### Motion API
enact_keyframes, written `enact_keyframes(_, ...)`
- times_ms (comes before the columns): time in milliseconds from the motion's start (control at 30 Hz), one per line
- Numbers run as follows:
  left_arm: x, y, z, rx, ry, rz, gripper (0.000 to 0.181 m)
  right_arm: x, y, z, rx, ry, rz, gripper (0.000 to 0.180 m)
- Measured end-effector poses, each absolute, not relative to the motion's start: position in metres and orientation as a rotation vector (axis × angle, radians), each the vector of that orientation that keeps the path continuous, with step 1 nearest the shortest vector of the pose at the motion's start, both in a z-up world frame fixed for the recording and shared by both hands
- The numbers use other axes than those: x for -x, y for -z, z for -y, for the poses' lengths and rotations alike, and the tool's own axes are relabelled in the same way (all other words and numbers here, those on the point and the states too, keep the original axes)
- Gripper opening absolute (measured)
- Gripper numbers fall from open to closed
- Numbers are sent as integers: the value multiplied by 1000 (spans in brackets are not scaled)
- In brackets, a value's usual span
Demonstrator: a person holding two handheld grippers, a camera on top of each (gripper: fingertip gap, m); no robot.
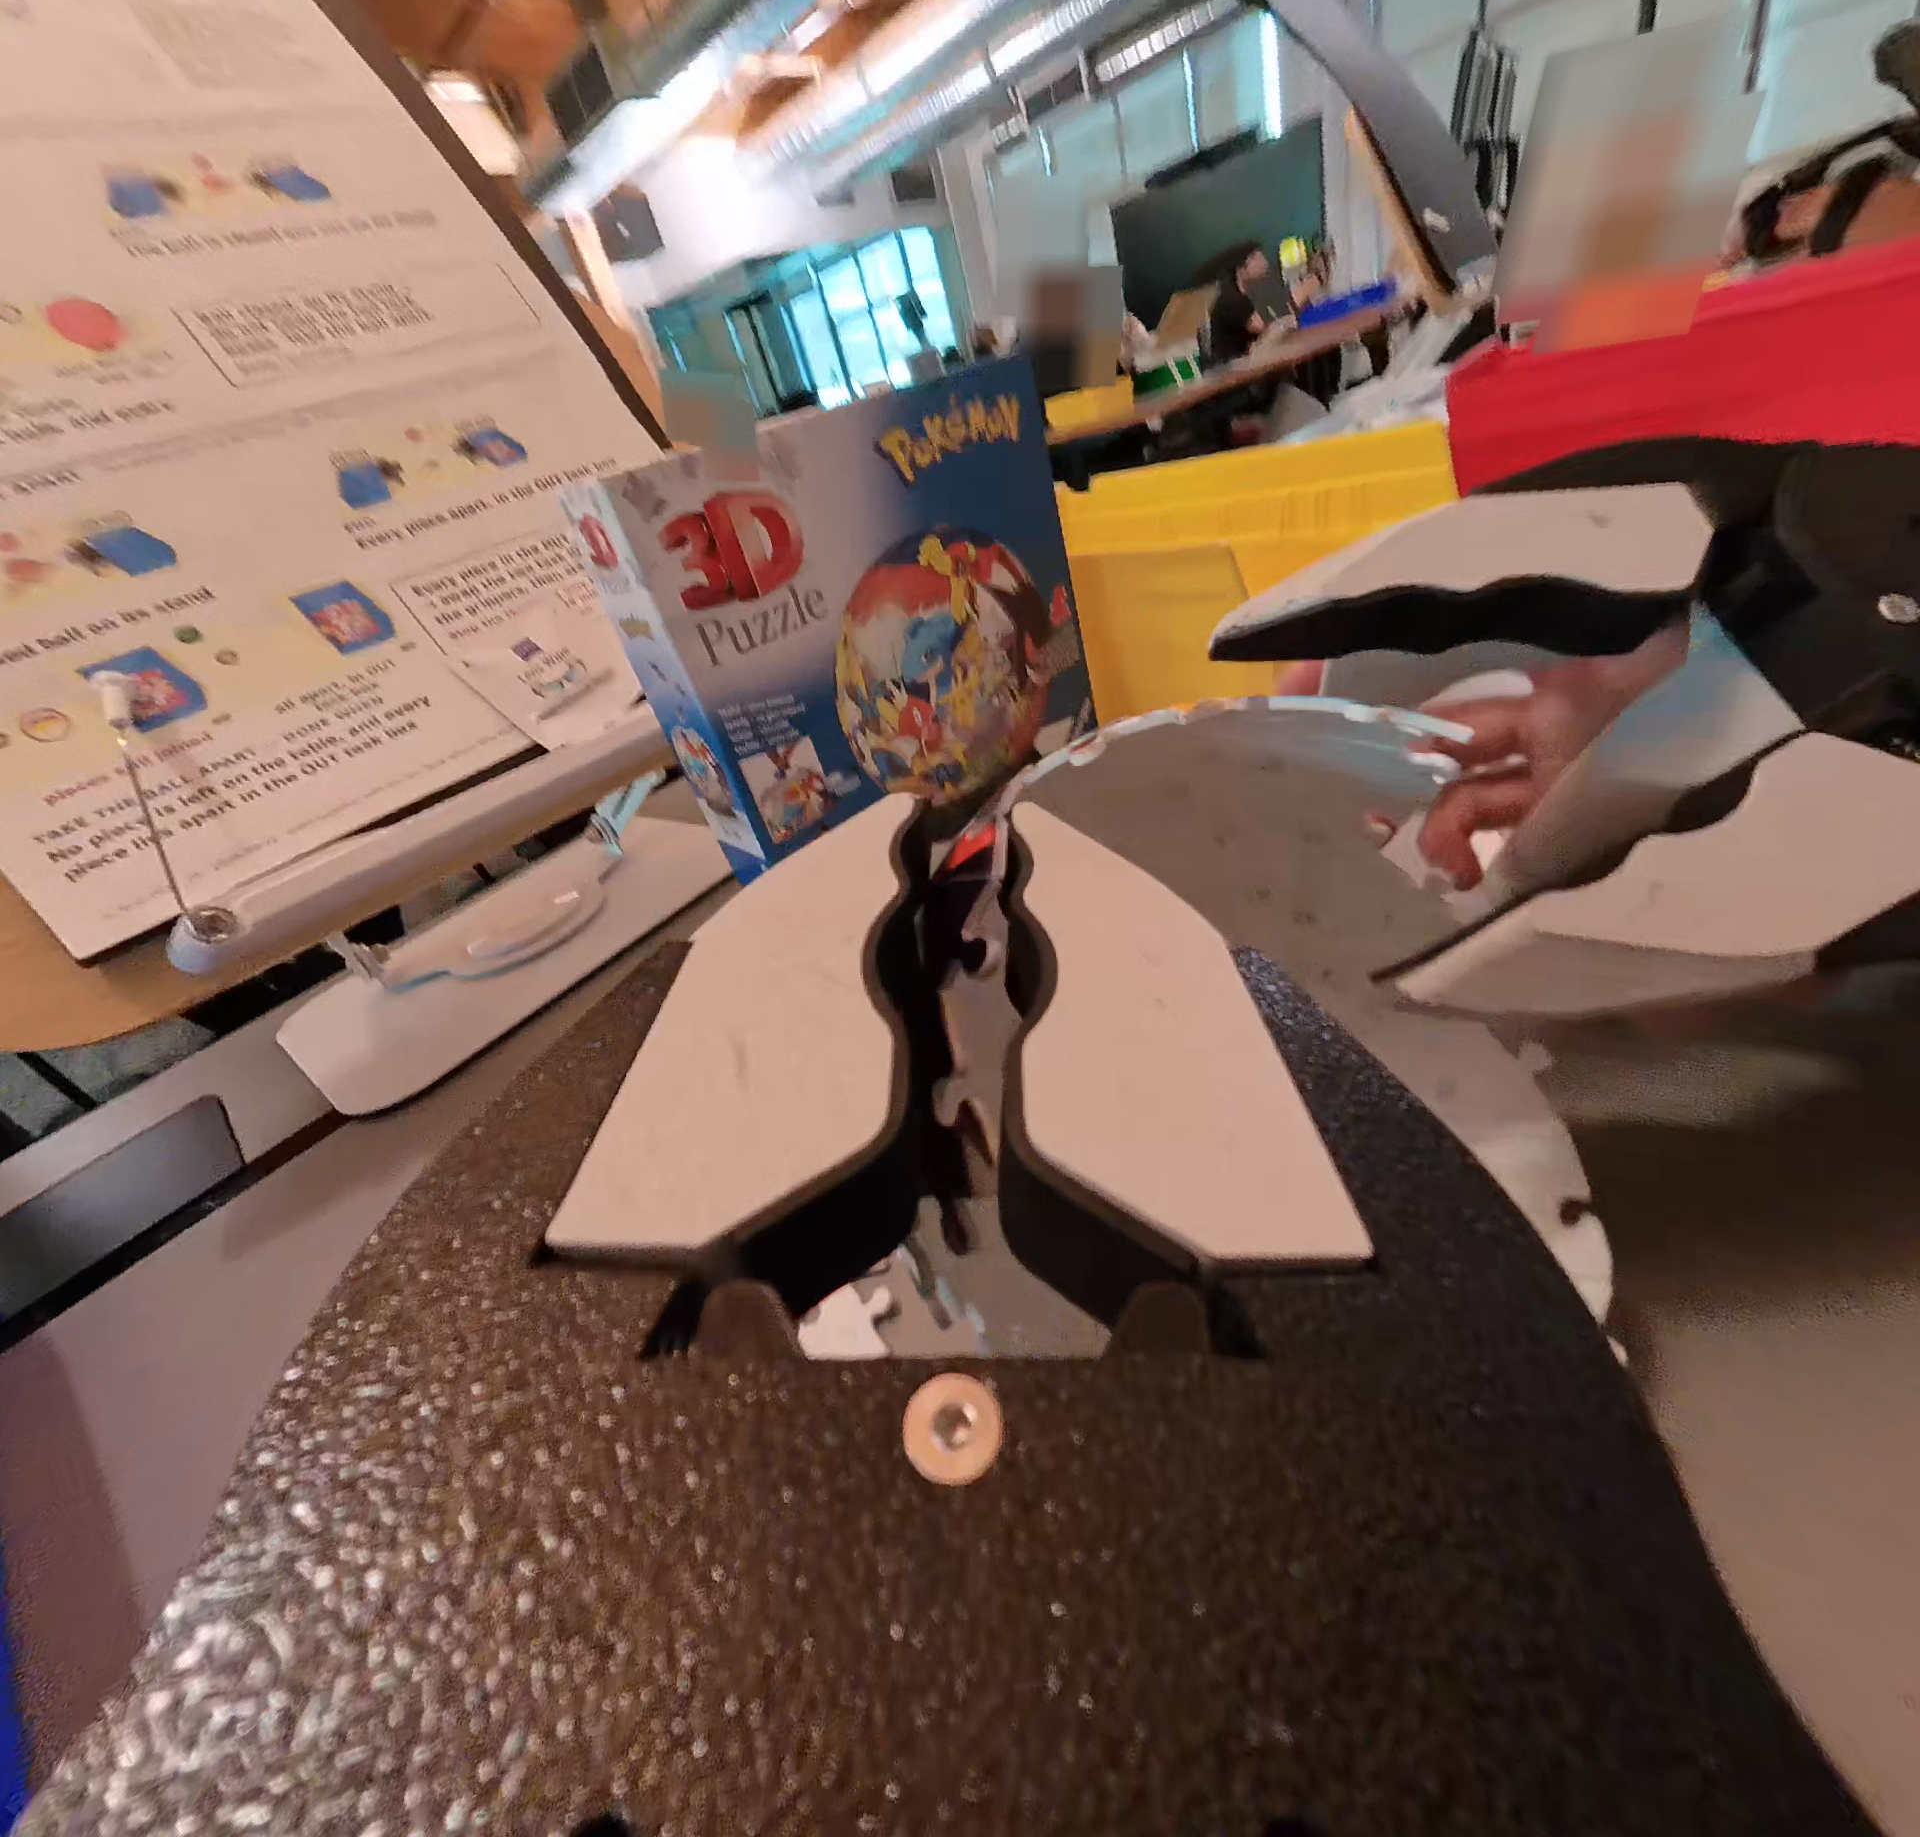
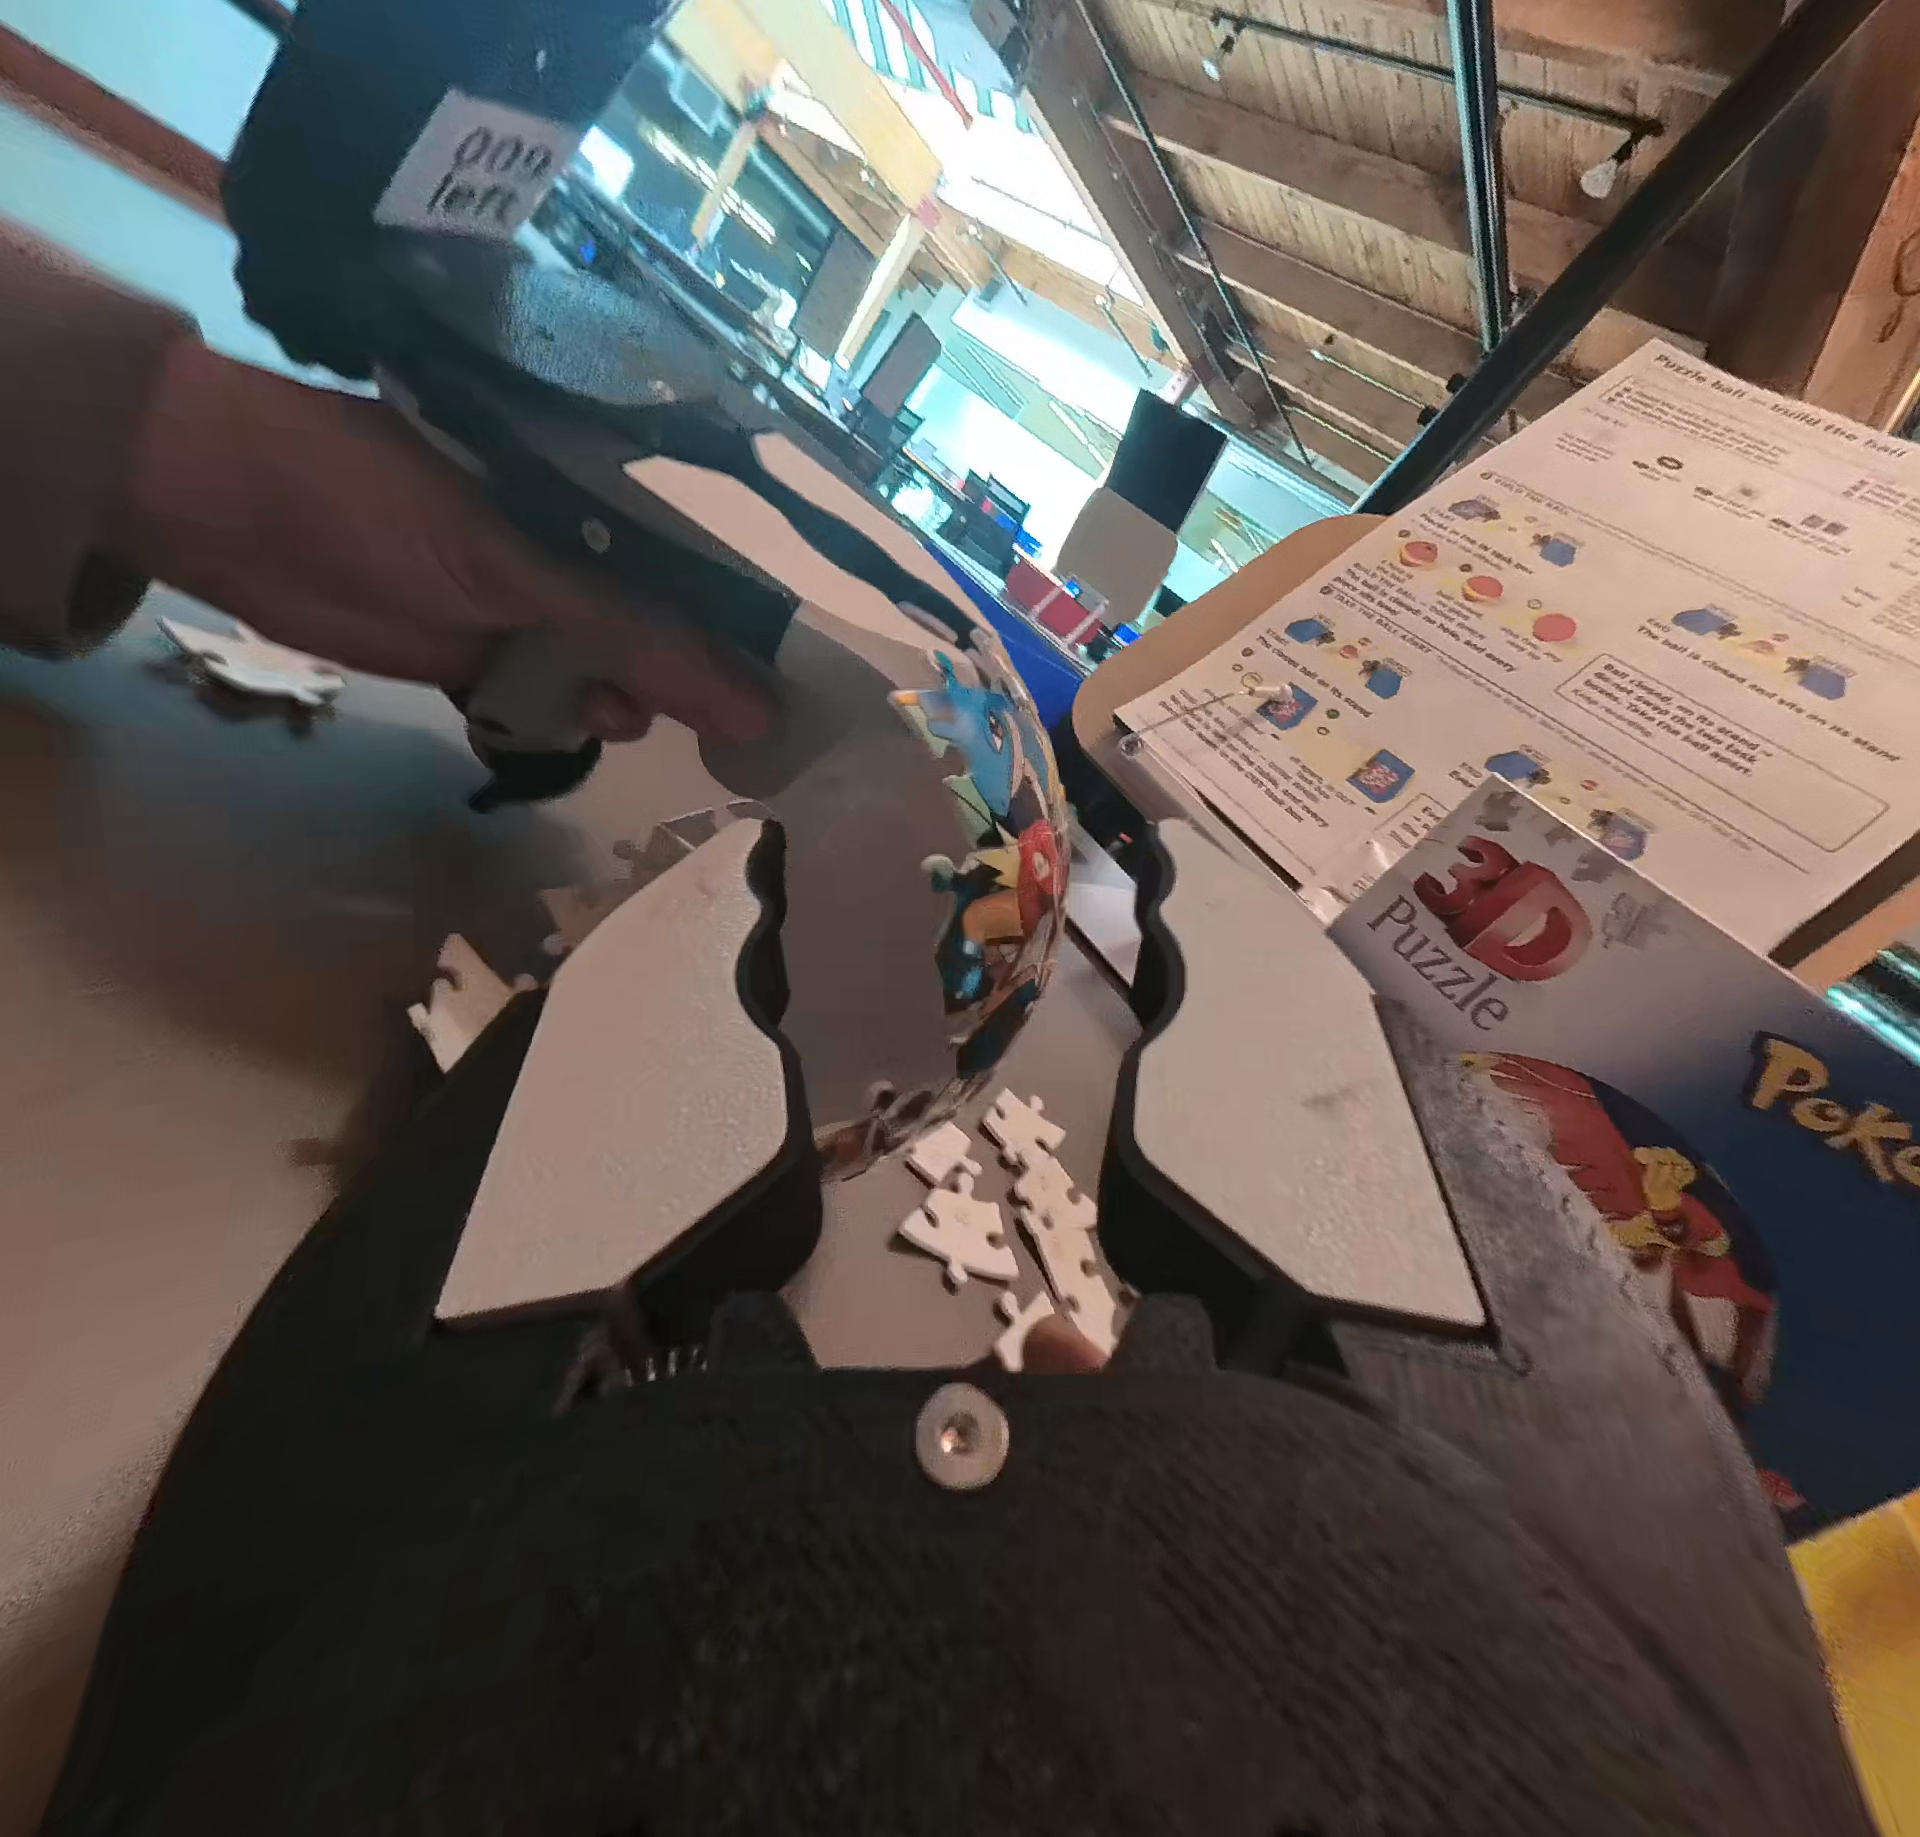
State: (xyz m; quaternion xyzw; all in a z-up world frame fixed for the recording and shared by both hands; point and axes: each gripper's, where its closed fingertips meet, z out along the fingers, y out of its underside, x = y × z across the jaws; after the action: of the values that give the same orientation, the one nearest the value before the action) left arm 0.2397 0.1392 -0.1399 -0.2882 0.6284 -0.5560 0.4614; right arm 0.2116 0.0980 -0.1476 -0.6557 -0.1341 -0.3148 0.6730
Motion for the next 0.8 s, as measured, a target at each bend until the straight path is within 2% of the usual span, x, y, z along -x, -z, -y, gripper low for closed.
enact_keyframes(100, -241, 132, -144, 741, 1334, -1435, 11, -206, 142, -96, 1439, 671, 315, 62)
enact_keyframes(167, -243, 127, -152, 785, 1286, -1355, 9, -205, 139, -94, 1429, 651, 315, 79)
enact_keyframes(433, -240, 126, -141, 757, 1371, -1304, 8, -213, 112, -72, 1325, 528, 217, 87)
enact_keyframes(600, -236, 129, -122, 670, 1528, -1369, 9, -207, 144, -80, 1488, 392, 357, 92)
enact_keyframes(800, -230, 136, -104, 543, 1573, -1512, 9, -194, 154, -80, 1555, 196, 448, 94)
